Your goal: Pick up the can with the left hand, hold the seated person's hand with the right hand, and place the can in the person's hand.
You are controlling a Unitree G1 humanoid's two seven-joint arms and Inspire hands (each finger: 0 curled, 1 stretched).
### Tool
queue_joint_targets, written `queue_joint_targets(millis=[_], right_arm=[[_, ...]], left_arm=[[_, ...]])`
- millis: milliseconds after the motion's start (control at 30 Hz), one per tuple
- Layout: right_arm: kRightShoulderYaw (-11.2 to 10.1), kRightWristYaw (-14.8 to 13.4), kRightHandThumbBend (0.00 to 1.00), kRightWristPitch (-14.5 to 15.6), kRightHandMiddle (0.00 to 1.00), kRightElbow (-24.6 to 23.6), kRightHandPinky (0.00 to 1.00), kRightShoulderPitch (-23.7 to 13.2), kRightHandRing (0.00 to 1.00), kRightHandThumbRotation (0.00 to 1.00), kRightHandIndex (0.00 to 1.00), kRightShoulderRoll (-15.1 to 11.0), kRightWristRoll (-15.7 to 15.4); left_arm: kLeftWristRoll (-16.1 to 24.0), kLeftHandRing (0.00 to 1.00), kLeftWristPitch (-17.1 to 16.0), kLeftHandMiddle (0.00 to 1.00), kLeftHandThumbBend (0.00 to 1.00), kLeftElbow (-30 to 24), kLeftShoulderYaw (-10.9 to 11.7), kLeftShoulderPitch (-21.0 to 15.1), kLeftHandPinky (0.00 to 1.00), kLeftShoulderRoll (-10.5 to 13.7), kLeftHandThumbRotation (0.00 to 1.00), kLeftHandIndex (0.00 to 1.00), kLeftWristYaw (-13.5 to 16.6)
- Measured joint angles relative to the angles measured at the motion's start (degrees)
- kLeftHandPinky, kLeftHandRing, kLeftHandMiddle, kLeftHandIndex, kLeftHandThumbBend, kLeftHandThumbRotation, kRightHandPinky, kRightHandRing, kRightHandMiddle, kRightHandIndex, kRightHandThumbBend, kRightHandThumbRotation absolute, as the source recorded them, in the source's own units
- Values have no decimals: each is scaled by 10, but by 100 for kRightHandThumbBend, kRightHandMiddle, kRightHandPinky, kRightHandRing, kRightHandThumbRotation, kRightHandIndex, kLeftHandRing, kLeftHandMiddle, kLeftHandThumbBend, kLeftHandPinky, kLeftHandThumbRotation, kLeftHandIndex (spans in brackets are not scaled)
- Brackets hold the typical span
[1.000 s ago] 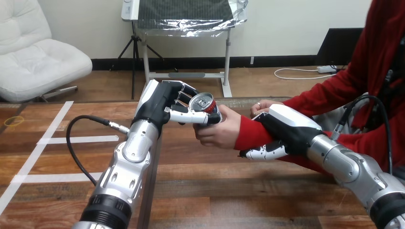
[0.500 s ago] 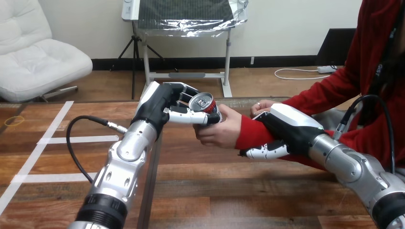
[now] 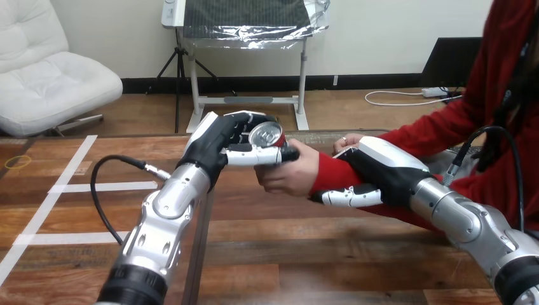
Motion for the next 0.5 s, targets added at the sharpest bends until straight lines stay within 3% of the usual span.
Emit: queue_joint_targets(millis=[233, 500], right_arm=[[-1, 0, 88, -3, 52, 0, 41, 0, 46, 89, 55, 0, 6], [0, 3, 98, -2, 62, 0, 48, 0, 56, 95, 65, 0, 5]], left_arm=[[-2, 99, -1, 98, 91, -14, 4, 12, 99, 0, 81, 96, 1], [-2, 100, -2, 100, 94, -26, 12, 23, 100, 2, 89, 98, 4]])
